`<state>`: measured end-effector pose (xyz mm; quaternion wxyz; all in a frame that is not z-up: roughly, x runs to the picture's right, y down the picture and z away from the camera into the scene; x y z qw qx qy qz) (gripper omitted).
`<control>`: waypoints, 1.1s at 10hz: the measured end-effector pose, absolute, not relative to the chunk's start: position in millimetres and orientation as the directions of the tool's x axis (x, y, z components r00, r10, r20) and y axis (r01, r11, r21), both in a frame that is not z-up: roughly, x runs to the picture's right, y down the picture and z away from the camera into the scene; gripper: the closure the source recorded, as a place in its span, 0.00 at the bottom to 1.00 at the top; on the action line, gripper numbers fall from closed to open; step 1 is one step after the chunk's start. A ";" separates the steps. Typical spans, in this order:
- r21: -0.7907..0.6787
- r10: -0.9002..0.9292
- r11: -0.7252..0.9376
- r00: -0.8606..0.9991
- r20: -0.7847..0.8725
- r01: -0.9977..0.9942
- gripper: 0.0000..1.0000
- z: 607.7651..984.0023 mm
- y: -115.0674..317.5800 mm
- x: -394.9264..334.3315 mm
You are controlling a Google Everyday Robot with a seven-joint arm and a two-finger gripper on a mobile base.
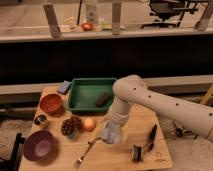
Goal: Place towel in paper cup
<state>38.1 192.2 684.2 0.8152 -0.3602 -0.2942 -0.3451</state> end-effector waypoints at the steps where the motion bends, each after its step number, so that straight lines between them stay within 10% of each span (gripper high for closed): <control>1: -0.385 -0.351 0.502 0.589 0.728 0.775 0.20 684.4 192.4 38.3; 11: -0.369 -0.362 0.503 0.578 0.731 0.782 0.20 681.1 187.1 40.5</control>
